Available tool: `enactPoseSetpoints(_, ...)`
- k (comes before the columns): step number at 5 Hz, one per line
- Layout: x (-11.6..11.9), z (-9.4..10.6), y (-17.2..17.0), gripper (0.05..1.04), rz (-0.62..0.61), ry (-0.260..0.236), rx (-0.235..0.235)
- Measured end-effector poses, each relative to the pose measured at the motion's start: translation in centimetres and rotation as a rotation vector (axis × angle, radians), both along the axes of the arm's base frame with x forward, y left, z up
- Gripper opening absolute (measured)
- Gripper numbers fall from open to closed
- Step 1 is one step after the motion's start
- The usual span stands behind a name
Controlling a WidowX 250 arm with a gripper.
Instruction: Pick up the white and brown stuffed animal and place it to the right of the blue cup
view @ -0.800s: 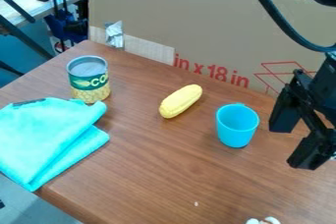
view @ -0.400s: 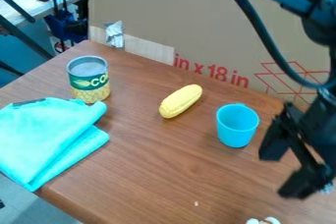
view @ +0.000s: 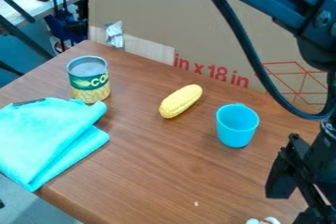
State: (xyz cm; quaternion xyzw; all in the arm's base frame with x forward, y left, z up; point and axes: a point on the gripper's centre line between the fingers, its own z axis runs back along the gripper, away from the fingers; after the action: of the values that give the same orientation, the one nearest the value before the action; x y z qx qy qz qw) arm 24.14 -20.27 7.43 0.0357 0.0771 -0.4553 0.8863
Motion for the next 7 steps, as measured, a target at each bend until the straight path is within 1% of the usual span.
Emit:
enactPoseSetpoints(1, 0.0, -1.3, -0.6, 1.002, -0.017, 0.037, -0.025)
enactPoseSetpoints(2, 1.1, -3.7, -0.7, 1.002, -0.056, 0.115, 0.005)
enactPoseSetpoints(3, 1.4, -4.4, -0.3, 1.002, -0.058, 0.128, 0.010)
enactPoseSetpoints(5, 0.2, -4.7, 0.5, 1.002, -0.069, 0.147, 0.014)
enactPoseSetpoints(6, -0.8, -4.4, 0.2, 1.002, -0.085, 0.198, 0.008)
enactPoseSetpoints(7, -1.2, -4.5, -0.3, 0.956, -0.104, 0.219, -0.024)
